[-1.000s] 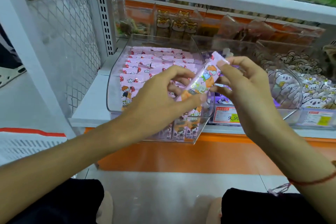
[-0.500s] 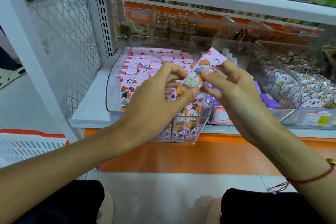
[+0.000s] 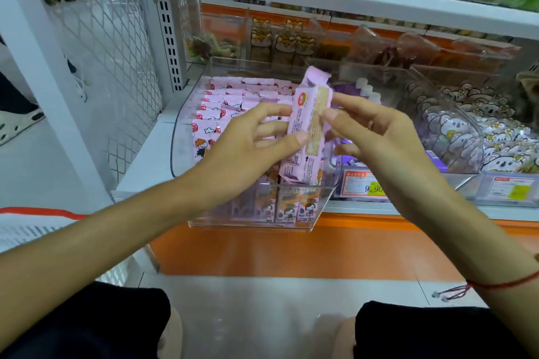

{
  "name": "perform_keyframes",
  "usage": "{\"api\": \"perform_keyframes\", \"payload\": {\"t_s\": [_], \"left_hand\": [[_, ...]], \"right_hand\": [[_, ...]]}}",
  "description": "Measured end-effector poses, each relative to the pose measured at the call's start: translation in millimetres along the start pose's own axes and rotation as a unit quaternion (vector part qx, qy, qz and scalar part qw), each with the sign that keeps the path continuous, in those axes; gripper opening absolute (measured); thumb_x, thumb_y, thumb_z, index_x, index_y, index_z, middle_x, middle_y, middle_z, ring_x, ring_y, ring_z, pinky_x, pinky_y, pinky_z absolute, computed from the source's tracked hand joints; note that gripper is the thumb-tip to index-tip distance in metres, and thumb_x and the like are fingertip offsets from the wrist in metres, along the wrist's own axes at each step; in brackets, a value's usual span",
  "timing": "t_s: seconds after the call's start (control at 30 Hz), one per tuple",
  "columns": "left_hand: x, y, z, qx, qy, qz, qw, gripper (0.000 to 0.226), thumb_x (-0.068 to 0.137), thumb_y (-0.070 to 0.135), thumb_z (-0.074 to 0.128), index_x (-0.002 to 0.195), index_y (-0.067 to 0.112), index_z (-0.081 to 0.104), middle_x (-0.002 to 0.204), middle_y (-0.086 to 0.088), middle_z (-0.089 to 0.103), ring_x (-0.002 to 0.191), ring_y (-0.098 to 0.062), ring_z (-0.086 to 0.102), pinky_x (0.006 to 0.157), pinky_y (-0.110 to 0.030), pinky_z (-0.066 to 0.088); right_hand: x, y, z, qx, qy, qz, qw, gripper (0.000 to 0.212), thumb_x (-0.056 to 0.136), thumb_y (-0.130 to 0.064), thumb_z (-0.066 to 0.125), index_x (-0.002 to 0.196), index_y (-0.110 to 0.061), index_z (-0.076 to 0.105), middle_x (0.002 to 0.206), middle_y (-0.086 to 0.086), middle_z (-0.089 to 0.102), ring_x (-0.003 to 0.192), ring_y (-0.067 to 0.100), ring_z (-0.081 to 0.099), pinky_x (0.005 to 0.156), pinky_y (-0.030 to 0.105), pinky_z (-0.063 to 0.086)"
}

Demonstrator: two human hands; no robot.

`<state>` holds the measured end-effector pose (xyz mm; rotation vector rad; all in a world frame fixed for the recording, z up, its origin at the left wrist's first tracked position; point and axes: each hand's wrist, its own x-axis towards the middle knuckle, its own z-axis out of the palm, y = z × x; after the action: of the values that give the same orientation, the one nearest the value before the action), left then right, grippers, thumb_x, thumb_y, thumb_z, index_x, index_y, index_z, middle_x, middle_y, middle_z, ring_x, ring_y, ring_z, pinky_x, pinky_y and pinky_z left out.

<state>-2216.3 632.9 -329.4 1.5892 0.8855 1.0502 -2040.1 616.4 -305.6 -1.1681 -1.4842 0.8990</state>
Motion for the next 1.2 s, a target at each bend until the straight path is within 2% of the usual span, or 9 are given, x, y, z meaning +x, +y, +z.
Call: {"api": "perform_keyframes", "payload": {"t_s": [0.1,0.17,0.4,0.57,0.7,0.77,0.97,1.07,1.2], "left_hand": [[2,0,-2,-0.093,-0.058,-0.086,0.99,0.028,0.093,0.025,0.056,0.121,0.019,0.061,0.106,0.006,0.074,0.096,-0.003,0.069,0.077,-0.017,0.055],[2,0,-4,-0.131,-0.075,-0.118,0.981,0.026,0.094,0.024,0.054,0.118,0.018,0.064,0.106,0.004,0.074,0.096,-0.002,0.068,0.074,-0.015,0.054],[4,0,-7,-0.119,-0.093,-0.143,0.978,0.03,0.096,0.029,0.052,0.119,0.016,0.066,0.105,0.0,0.074,0.097,-0.008,0.069,0.076,-0.02,0.056],[1,5,-4,-0.031,-0.046,-0.064,0.996,0.027,0.095,0.029,0.054,0.12,0.025,0.065,0.104,0.011,0.073,0.093,-0.001,0.068,0.069,-0.011,0.052],[1,7,-2,0.077,-0.011,0.088,0.993,0.03,0.094,0.015,0.057,0.12,0.03,0.056,0.114,0.017,0.065,0.101,0.003,0.064,0.087,-0.013,0.05],[-1,7,-3,0.084,-0.011,0.122,0.989,0.036,0.094,0.006,0.057,0.12,0.031,0.052,0.12,0.017,0.059,0.107,0.002,0.06,0.092,-0.013,0.047],[-1,1,-7,0.091,-0.007,0.147,0.985,0.045,0.09,-0.006,0.057,0.114,0.032,0.05,0.12,0.016,0.057,0.116,0.001,0.056,0.1,-0.014,0.041],[-1,1,-8,0.085,-0.006,0.142,0.986,0.045,0.09,0.001,0.061,0.116,0.036,0.05,0.116,0.024,0.057,0.115,0.004,0.056,0.097,-0.011,0.041],[-2,3,-9,0.066,-0.008,0.131,0.989,0.039,0.091,0.013,0.061,0.122,0.036,0.052,0.117,0.02,0.06,0.113,-0.001,0.06,0.098,-0.019,0.047]], "right_hand": [[0,6,1,0.006,0.001,0.036,0.999,0.033,0.086,-0.018,0.066,0.118,-0.012,0.062,0.068,-0.007,0.068,0.058,0.004,0.062,0.054,0.016,0.049],[0,9,4,0.002,0.009,0.037,0.999,0.034,0.084,-0.017,0.068,0.116,-0.01,0.061,0.063,-0.007,0.067,0.055,0.005,0.062,0.051,0.017,0.049],[0,8,9,0.024,0.028,0.039,0.999,0.035,0.086,-0.019,0.067,0.114,-0.003,0.055,0.074,0.008,0.066,0.051,0.012,0.064,0.05,0.022,0.053],[-4,5,12,-0.008,0.038,-0.013,0.999,0.027,0.089,-0.022,0.062,0.112,-0.01,0.053,0.08,-0.004,0.059,0.056,0.001,0.061,0.054,0.019,0.053],[-6,4,10,-0.014,0.011,-0.092,0.996,0.031,0.091,-0.013,0.062,0.118,-0.015,0.048,0.106,0.004,0.059,0.075,0.008,0.064,0.072,0.029,0.056],[-7,5,9,-0.021,-0.011,-0.135,0.991,0.034,0.089,-0.007,0.063,0.117,-0.017,0.046,0.109,-0.004,0.056,0.084,0.005,0.063,0.078,0.022,0.052],[-7,10,10,-0.023,-0.033,-0.169,0.985,0.04,0.083,0.004,0.066,0.105,-0.024,0.048,0.1,-0.025,0.052,0.087,-0.006,0.056,0.08,0.012,0.046],[-7,10,10,-0.023,-0.032,-0.172,0.984,0.04,0.084,0.002,0.066,0.107,-0.025,0.048,0.104,-0.017,0.054,0.093,0.0,0.06,0.084,0.018,0.05],[-8,9,11,-0.035,-0.032,-0.169,0.985,0.037,0.086,-0.004,0.066,0.114,-0.021,0.049,0.11,-0.007,0.058,0.101,0.009,0.061,0.087,0.022,0.05]]}}
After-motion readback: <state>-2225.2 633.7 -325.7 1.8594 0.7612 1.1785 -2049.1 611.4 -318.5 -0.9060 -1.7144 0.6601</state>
